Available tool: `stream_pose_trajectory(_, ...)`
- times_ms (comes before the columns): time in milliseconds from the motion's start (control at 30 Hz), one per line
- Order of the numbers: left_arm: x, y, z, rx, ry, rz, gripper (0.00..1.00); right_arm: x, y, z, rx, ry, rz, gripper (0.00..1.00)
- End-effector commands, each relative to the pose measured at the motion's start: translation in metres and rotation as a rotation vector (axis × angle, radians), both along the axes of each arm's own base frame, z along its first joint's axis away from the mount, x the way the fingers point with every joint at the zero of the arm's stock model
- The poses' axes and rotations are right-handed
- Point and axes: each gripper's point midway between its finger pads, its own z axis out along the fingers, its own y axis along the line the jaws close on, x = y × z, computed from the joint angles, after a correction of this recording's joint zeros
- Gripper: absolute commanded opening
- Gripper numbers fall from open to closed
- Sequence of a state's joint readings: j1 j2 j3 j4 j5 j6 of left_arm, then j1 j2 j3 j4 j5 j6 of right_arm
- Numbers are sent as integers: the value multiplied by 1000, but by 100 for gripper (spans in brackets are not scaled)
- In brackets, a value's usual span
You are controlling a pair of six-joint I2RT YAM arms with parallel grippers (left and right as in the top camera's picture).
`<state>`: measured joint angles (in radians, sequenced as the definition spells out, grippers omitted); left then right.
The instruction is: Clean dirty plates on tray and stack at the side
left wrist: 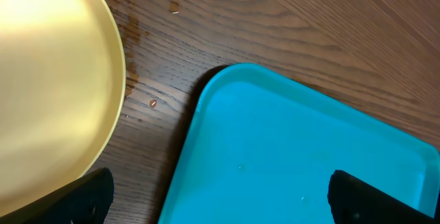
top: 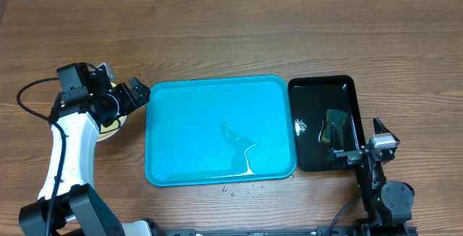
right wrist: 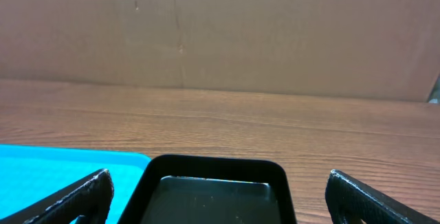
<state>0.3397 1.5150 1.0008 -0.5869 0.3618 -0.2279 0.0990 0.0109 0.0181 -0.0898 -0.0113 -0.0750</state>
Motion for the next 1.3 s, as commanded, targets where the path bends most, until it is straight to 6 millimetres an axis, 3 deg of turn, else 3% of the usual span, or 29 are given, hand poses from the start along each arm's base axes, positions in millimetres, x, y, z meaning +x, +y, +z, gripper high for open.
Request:
stream_pose_trajectory(0,-1,-2,-2,18,0,-25,100,0,-1,-2,-4,-4,-3,100)
stream_pose_trajectory(533,-2,1,-7,12,16,-17,100,0,-1,-2,-4,-4,-3,100)
stream_pose_trajectory(700,-1,0,9,29,-30,-20,100,0,-1,-2,-4,-4,-3,100)
stream_pose_trajectory(800,0,-9,37,56,-109,-44,100,0,-1,-2,-4,-4,-3,100)
stream_pose_trajectory(967,-9,-40,105,112,-309,-120,100,0,-1,-2,-4,-4,-3,100)
stream_pose_trajectory(1000,-15,-53,126,125,-376,-152,100,0,-1,-2,-4,-4,-3,100)
stream_pose_trajectory(1100,-31,-76,164,144,-501,-210,100,0,-1,-2,-4,-3,-3,100)
stream_pose_trajectory(1133,-45,-88,187,154,-580,-241,100,0,-1,-2,-4,-3,-3,100)
stream_pose_trajectory(1267,-72,-102,225,171,-717,-272,100,0,-1,-2,-4,-4,-3,100)
